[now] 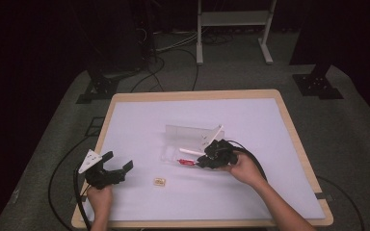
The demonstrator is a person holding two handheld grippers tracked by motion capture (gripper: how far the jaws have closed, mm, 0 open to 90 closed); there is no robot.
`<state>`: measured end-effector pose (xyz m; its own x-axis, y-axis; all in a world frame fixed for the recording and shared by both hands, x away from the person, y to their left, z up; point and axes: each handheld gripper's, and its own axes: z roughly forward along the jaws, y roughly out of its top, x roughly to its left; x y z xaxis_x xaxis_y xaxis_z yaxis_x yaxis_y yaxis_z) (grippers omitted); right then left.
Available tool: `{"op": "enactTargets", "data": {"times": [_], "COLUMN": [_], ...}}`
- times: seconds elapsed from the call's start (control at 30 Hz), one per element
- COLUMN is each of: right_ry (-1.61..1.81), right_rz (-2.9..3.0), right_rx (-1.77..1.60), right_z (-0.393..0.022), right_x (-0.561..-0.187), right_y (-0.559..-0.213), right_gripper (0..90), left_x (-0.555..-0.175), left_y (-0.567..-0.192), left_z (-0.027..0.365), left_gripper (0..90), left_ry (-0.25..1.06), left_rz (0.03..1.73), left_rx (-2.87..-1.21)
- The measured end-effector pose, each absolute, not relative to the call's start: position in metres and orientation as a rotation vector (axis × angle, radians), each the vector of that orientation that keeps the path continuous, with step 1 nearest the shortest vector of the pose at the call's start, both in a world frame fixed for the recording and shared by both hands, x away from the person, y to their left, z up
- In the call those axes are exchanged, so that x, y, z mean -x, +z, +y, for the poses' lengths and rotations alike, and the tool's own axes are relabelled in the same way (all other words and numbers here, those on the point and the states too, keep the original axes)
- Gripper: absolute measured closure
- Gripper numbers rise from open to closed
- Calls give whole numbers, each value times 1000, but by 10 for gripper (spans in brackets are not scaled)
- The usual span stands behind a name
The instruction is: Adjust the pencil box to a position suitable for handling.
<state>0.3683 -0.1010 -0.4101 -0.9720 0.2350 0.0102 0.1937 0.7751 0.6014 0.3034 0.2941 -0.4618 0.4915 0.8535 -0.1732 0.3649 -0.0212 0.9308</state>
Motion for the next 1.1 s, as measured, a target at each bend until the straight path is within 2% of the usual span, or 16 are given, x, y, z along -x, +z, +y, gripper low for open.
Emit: {"op": "enactTargets", "data": {"times": [1.1], "right_ry": [917], "right_rz": [2907], "right_rx": [-424], "right_z": [-94], "right_x": [-398], "right_y": [-428], "right_gripper": [789], "left_x": [-303], "left_y": [-462], "left_z": [294], "left_gripper": [0], "left_ry": [543], "left_rz": [1070], "left_rx": [-1614]}}
